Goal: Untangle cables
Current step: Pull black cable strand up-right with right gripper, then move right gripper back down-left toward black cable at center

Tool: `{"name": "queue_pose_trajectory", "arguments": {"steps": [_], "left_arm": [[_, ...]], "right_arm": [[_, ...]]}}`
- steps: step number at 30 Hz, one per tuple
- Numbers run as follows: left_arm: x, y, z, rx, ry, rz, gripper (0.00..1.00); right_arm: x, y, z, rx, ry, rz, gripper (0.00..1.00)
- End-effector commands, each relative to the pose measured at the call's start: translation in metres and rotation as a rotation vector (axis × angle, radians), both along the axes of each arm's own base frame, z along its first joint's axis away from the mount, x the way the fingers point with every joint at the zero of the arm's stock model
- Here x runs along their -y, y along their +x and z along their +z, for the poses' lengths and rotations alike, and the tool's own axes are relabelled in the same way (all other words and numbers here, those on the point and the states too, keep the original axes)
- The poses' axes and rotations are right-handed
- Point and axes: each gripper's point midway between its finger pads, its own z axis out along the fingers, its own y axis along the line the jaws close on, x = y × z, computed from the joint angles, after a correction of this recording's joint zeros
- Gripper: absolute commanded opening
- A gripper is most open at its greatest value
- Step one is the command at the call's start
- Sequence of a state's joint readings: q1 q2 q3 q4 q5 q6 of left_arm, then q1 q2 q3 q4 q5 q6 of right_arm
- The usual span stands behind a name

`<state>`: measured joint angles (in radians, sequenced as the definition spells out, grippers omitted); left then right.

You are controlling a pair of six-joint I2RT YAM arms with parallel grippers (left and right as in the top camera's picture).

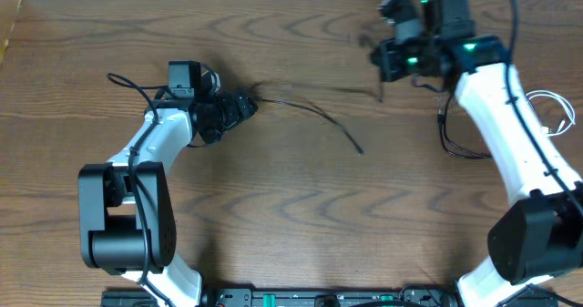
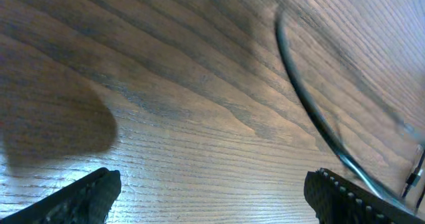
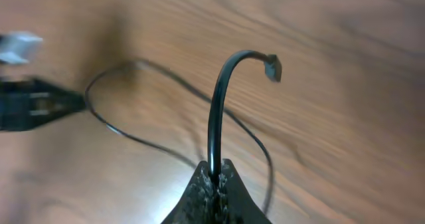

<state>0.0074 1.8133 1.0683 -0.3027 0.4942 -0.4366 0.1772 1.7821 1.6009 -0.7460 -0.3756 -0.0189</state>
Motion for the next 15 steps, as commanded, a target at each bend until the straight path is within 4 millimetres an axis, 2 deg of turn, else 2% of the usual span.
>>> {"name": "queue_pose_trajectory", "arguments": {"steps": [1, 5, 8, 12, 15], "left_arm": [[-0.003, -0.001, -0.006, -0.007, 0.015, -0.008, 0.94], [-0.003, -0.001, -0.006, -0.007, 0.015, -0.007, 0.94], [-0.003, -0.001, -0.006, -0.007, 0.015, -0.007, 0.94], [-0.003, -0.001, -0.006, -0.007, 0.015, -0.008, 0.94], [-0.003, -0.001, -0.006, -0.007, 0.015, -0.008, 0.94]], "right_arm": [[0.042, 0.007, -0.006, -0.005, -0.094, -0.096, 0.01], [0.082, 0.004, -0.016, -0.054, -0.162, -0.194, 0.01], [0.1, 0.001, -0.02, -0.079, -0.182, -0.234, 0.01], [0.156, -0.002, -0.025, -0.096, -0.371, -0.416, 0.01], [0.19, -0.007, -0.024, -0.11, -0.469, -0.566, 0.01]]}}
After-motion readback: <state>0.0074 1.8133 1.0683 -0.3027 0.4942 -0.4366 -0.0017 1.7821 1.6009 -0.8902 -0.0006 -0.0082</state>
